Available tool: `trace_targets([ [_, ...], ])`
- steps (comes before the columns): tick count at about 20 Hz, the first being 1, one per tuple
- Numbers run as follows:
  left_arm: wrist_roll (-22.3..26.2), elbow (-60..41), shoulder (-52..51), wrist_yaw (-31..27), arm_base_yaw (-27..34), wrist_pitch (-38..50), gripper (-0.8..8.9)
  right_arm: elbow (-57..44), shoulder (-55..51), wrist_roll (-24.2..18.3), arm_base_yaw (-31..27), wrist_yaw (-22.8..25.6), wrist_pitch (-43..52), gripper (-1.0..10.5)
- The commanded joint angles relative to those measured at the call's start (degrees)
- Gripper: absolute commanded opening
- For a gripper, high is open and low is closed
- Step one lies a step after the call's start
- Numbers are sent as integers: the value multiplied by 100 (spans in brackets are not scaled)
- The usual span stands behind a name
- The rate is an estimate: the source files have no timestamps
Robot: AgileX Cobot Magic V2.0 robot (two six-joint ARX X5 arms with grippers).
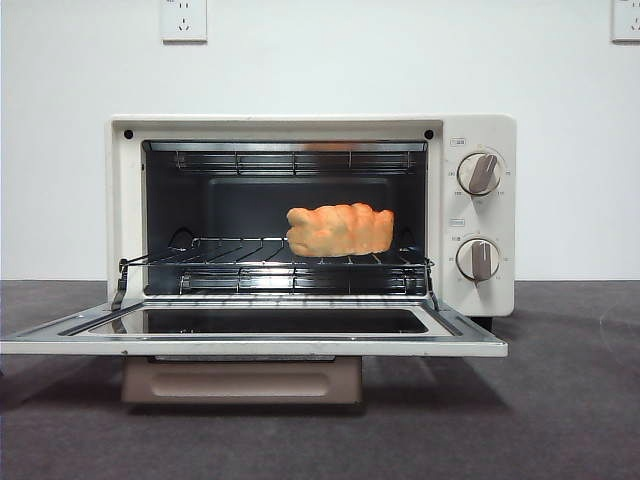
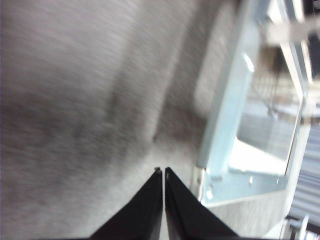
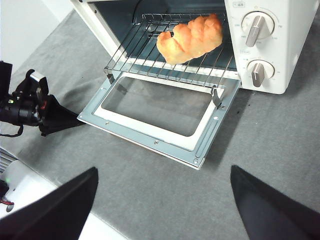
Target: The left arm flap open the oven, the right arm pick bread and place it into oven, the left arm flap close the oven
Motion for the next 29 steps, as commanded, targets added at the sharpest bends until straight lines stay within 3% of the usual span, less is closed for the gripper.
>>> trace_targets([
  [1,133,9,63,68,-74,44,8,39,13,66,37,9,74,423],
  [12,-601,17,61,540,-85,841,8,39,11,214,37,2,72,423],
  [20,-1423,321,61,719,-85,1703,8,39,11,256,37,0,74,423],
  [29,-1480,1425,74,514,-85,1652,9,39,11,256,37,-13,90,423],
])
